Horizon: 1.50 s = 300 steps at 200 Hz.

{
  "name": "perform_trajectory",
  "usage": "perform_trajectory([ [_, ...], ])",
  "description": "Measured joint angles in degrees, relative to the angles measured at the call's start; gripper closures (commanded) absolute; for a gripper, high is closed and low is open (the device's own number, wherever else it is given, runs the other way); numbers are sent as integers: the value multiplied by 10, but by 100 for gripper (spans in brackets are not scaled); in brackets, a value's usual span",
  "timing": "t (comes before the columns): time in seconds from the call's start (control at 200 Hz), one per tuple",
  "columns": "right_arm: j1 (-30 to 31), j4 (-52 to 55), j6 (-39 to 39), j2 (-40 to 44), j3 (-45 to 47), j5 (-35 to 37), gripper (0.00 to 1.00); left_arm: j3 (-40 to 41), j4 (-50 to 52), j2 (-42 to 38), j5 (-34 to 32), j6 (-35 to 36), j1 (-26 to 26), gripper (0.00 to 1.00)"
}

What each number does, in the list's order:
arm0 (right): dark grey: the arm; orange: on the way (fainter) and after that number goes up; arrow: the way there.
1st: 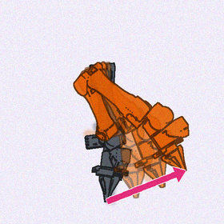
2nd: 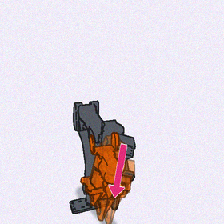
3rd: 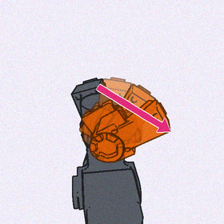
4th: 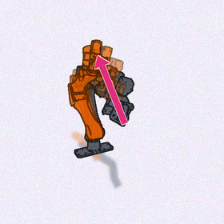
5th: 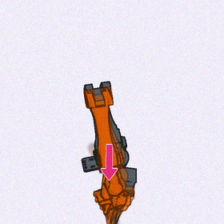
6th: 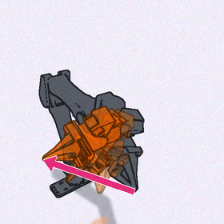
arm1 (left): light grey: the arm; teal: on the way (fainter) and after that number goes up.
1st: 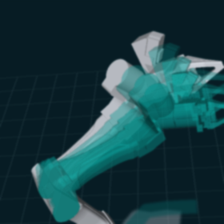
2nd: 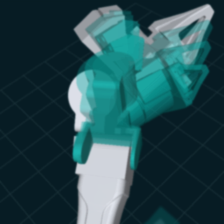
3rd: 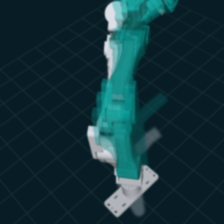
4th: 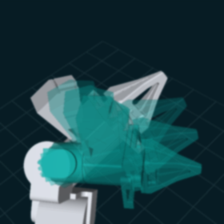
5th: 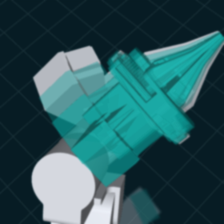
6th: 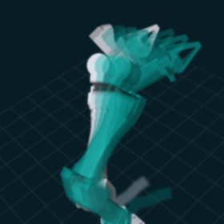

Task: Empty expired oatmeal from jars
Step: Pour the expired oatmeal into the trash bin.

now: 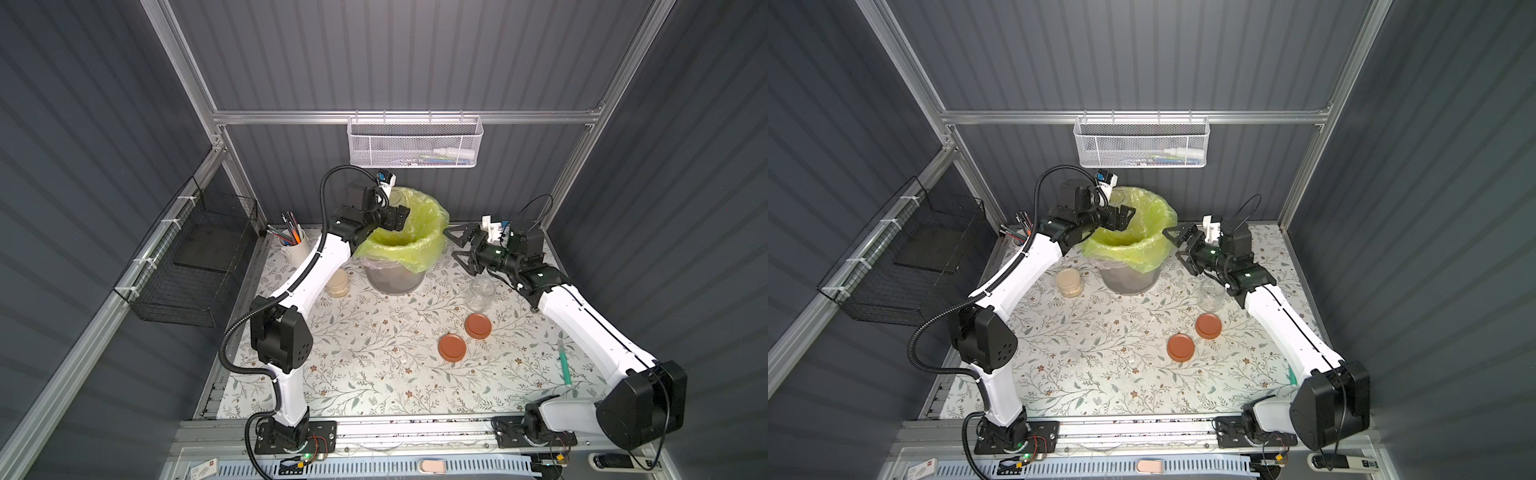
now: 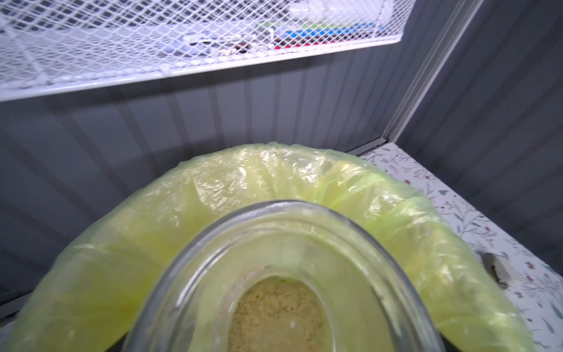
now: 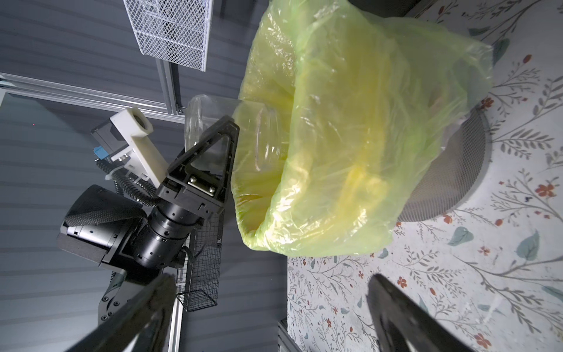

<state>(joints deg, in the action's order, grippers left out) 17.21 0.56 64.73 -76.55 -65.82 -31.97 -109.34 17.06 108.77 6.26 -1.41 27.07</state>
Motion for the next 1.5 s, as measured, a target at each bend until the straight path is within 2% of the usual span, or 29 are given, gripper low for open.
perform_trajectory([
  [0.09,1,-1,-2,0,0,-5,1,4,-3,0,-2,0,3,56],
  [0.185,1,2,-6,0,-1,-9,1,0,13,1,-4,20,14,66],
  [0.245,2,5,-9,0,-2,-10,1,-2,23,1,-7,17,9,57],
  [0.27,2,7,-9,0,-3,-9,1,6,10,-2,4,11,8,55],
  [0.35,3,18,-14,-1,-7,-9,1,13,9,-3,2,22,11,65],
  [0.435,4,28,-20,-2,-14,-11,1,18,4,-4,2,11,1,57],
  [0.505,5,28,-20,-2,-14,-11,1,19,6,-5,12,17,3,66],
  [0.555,5,28,-20,-3,-14,-14,1,22,10,-7,-9,17,0,56],
  [0.59,5,28,-20,-3,-14,-16,1,33,-2,-12,-1,11,-6,53],
  [0.675,6,28,-20,-4,-14,-19,1,29,17,-15,-2,24,-2,62],
  [0.725,7,29,-21,-5,-15,-24,1,23,25,-14,-15,25,-6,53],
  [0.765,8,29,-22,-5,-16,-26,1,33,7,-19,1,10,-12,50],
  [0.805,9,28,-22,-6,-16,-26,1,34,2,-21,19,7,-6,56],
  [0.89,10,28,-22,-9,-20,-30,1,-31,58,6,-11,43,12,60],
  [0.945,10,28,-23,-12,-24,-35,1,-38,54,10,-3,43,16,51],
  [1.001,10,28,-25,-12,-24,-35,1,-16,41,-3,15,40,17,52],
  [1.056,10,28,-29,-12,-25,-36,1,-16,58,-9,-12,62,16,57],
  [1.101,10,29,-31,-13,-26,-38,1,-10,59,-15,-29,66,10,50],
  [1.146,10,29,-32,-15,-29,-39,1,11,43,-27,-17,57,0,46],
  [1.221,12,27,-32,-24,-38,-42,1,10,58,-32,-43,75,-2,54],
  [1.271,13,27,-31,-30,-44,-46,1,6,62,-30,-56,77,-2,49],
  [1.336,16,27,-33,-30,-45,-45,1,12,50,-32,-19,63,-9,48],
  [1.436,19,28,-35,-27,-45,-41,1,13,51,-31,-26,69,-1,47],
  [1.501,20,28,-34,-28,-46,-41,1,-26,86,-10,-12,73,7,54],
])
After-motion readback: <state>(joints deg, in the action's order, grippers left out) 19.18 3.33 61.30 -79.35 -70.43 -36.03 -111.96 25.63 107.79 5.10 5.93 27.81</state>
